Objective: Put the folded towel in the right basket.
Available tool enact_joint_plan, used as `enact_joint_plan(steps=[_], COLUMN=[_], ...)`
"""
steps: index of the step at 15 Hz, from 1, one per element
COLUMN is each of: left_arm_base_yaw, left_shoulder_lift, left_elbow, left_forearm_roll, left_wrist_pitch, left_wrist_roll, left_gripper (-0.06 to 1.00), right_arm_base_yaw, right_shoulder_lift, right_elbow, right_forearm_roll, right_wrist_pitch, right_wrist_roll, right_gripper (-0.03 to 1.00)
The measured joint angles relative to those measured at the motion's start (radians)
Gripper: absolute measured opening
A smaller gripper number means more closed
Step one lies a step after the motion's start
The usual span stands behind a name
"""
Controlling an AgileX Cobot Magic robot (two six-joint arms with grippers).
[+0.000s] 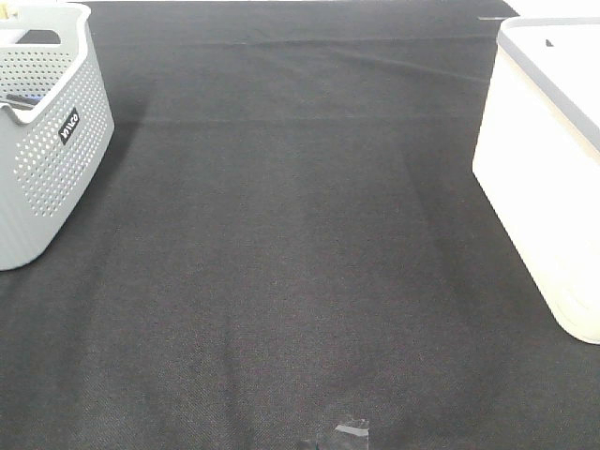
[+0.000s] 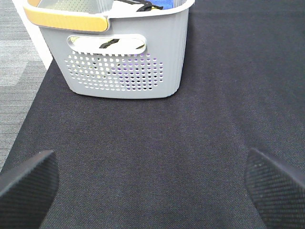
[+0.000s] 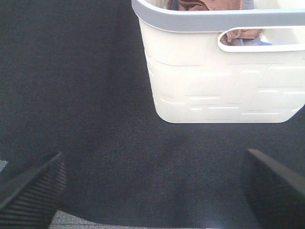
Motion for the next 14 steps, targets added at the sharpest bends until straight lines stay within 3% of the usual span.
enact_joint_plan(steps=[3,7,14], left_arm_base_yaw=[0.000,0.000,0.000], left_shoulder_lift=[0.000,0.000,0.000], left_elbow=[0.000,0.000,0.000], left_forearm_roll=[0.000,0.000,0.000], left_wrist_pitch=[0.000,0.000,0.000], left_wrist_roll=[0.000,0.000,0.000], left_gripper=[0.99,0.99,0.99], right_arm_base_yaw=[-0.019,-0.196,-0.196], right_shoulder_lift=[0.000,0.000,0.000], right_elbow=[0.000,0.000,0.000], right_forearm_roll=[0.005,0.005,0.009], right_wrist_pitch=[0.002,0.003,0.003], right_wrist_roll=[0.000,0.000,0.000], right_gripper=[0.95,0.95,0.95])
